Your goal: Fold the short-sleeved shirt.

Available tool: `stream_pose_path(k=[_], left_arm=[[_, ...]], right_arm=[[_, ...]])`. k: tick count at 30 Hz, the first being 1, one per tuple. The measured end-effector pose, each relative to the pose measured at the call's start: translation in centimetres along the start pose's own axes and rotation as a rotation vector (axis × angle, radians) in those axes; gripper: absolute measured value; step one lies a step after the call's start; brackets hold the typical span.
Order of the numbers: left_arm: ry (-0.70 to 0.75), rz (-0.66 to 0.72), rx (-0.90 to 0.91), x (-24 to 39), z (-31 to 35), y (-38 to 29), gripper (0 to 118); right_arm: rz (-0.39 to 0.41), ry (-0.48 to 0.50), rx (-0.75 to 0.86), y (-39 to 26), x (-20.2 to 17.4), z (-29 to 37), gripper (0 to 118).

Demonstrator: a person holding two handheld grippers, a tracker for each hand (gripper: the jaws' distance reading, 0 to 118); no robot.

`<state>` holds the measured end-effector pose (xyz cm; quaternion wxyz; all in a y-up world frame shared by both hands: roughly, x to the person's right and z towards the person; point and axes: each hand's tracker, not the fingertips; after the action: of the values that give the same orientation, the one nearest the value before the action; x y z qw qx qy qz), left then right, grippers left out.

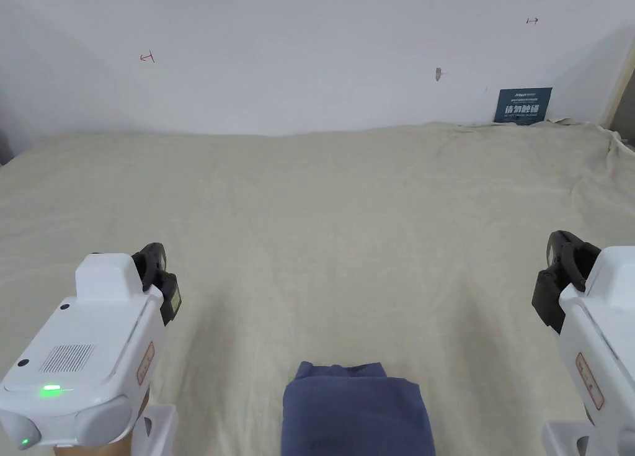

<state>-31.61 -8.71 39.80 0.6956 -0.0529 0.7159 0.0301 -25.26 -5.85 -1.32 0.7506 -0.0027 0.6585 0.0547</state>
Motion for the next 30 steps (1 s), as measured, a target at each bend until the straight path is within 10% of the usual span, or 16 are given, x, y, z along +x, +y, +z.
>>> stream_pose_path(k=[14, 30], left_arm=[[-0.023, 0.002, -0.014, 0.7, -0.1, -0.4, 0], [-0.054, 0.000, -0.072, 0.5, 0.2, -2.3, 0]], right_arm=[[-0.039, 0.037, -0.029, -2.0, -2.8, -1.5, 1], [-0.055, 0.133, -0.413, -15.2, -10.1, -4.7, 1]])
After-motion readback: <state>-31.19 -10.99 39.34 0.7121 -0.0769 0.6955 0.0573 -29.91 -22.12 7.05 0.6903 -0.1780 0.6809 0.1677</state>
